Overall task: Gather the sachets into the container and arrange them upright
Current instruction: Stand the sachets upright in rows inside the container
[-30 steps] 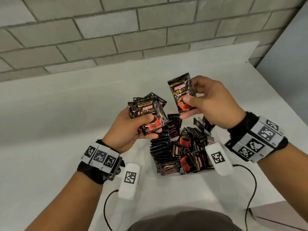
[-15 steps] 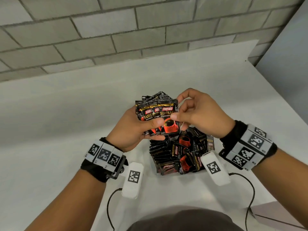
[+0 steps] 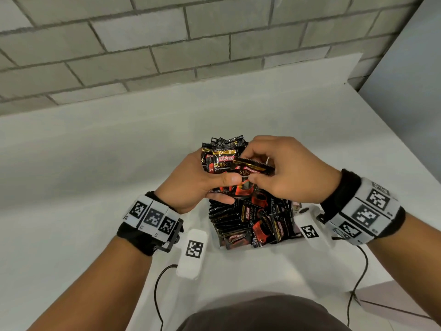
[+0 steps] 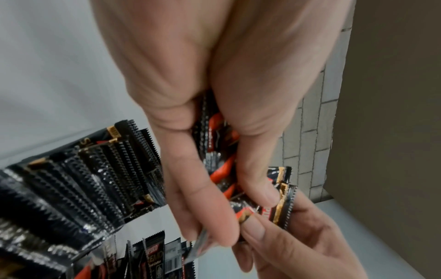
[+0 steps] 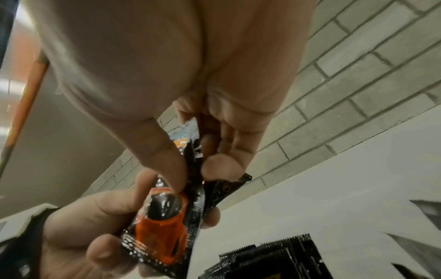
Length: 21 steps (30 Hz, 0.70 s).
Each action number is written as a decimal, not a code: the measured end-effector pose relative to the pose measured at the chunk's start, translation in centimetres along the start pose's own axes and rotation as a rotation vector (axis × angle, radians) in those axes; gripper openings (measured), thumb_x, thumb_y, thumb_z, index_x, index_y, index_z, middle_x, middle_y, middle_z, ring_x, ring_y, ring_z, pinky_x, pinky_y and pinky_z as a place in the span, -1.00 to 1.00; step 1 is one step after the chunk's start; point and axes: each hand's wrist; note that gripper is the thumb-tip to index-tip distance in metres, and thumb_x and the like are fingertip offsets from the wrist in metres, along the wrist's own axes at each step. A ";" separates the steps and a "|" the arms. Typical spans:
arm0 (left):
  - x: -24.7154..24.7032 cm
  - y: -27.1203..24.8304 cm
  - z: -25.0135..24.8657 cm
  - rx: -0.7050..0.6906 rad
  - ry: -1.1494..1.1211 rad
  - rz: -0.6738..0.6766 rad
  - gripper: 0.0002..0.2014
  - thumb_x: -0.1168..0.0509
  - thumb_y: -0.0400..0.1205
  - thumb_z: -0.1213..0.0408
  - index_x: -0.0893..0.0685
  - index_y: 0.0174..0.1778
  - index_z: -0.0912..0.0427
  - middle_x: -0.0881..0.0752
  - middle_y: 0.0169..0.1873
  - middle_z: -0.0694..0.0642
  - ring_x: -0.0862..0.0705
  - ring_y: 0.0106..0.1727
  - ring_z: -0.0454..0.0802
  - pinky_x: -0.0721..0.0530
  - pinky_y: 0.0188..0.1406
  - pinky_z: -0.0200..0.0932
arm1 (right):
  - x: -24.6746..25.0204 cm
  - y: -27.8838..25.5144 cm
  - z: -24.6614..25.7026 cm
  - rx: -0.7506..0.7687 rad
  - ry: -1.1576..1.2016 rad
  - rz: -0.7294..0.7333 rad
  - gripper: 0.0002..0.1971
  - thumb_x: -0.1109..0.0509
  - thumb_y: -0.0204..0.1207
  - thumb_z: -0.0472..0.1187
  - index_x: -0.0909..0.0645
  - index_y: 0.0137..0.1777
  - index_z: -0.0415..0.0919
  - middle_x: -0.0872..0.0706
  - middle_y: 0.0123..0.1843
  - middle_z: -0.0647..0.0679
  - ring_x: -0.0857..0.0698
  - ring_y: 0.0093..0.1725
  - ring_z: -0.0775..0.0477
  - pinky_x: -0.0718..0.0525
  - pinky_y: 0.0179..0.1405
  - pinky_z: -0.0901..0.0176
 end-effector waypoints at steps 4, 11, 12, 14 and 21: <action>1.0 -0.3 -0.1 -0.027 -0.058 -0.027 -0.52 -0.43 0.58 0.35 -0.60 0.45 0.20 -0.84 0.15 0.26 -0.87 0.07 0.26 -0.86 -0.16 0.04 | 0.9 0.5 -0.3 -0.165 0.020 -0.010 -0.87 -0.58 0.42 -0.23 -0.69 -0.14 -0.03 -0.79 -0.22 0.06 -0.76 -0.21 -0.02 -0.72 -0.14 0.02; 4.3 -1.6 0.9 -0.074 -0.139 -0.236 -0.59 -0.39 0.68 0.36 -0.61 0.46 0.30 -0.81 0.15 0.41 -0.86 -0.03 0.37 -0.85 -0.19 -0.02 | 1.6 1.1 -3.2 -0.255 -0.104 0.047 -0.89 -0.58 0.44 -0.22 -0.74 -0.10 -0.02 -0.81 -0.26 0.06 -0.77 -0.25 0.03 -0.74 -0.16 0.07; 4.5 -1.7 1.0 -0.074 -0.139 -0.245 -0.59 -0.40 0.67 0.35 -0.60 0.46 0.30 -0.81 0.15 0.41 -0.86 -0.03 0.37 -0.85 -0.19 -0.03 | 1.3 1.3 -3.4 -0.246 -0.142 0.074 -0.90 -0.56 0.44 -0.23 -0.73 -0.10 -0.03 -0.80 -0.27 0.06 -0.76 -0.26 0.04 -0.74 -0.16 0.06; 4.6 -1.9 1.2 -0.077 -0.127 -0.257 -0.58 -0.41 0.66 0.35 -0.61 0.45 0.30 -0.82 0.13 0.39 -0.86 -0.03 0.38 -0.85 -0.19 -0.03 | 0.3 1.6 -3.6 -0.238 -0.189 0.136 -0.89 -0.52 0.45 -0.25 -0.71 -0.13 0.00 -0.78 -0.28 0.07 -0.73 -0.27 0.03 -0.73 -0.17 0.05; 4.8 -2.3 1.4 -0.079 -0.095 -0.252 -0.60 -0.43 0.63 0.33 -0.66 0.41 0.23 -0.84 0.10 0.35 -0.86 0.00 0.40 -0.85 -0.17 -0.01 | -2.6 3.2 -3.7 -0.214 -0.333 0.274 -0.77 -0.42 0.39 -0.29 -0.64 -0.04 0.07 -0.72 -0.19 0.03 -0.68 -0.23 -0.02 -0.75 -0.18 -0.04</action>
Point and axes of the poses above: each hand's wrist, its own y-axis towards the middle knuckle, its own x-axis out of the back of the hand, z = x × y
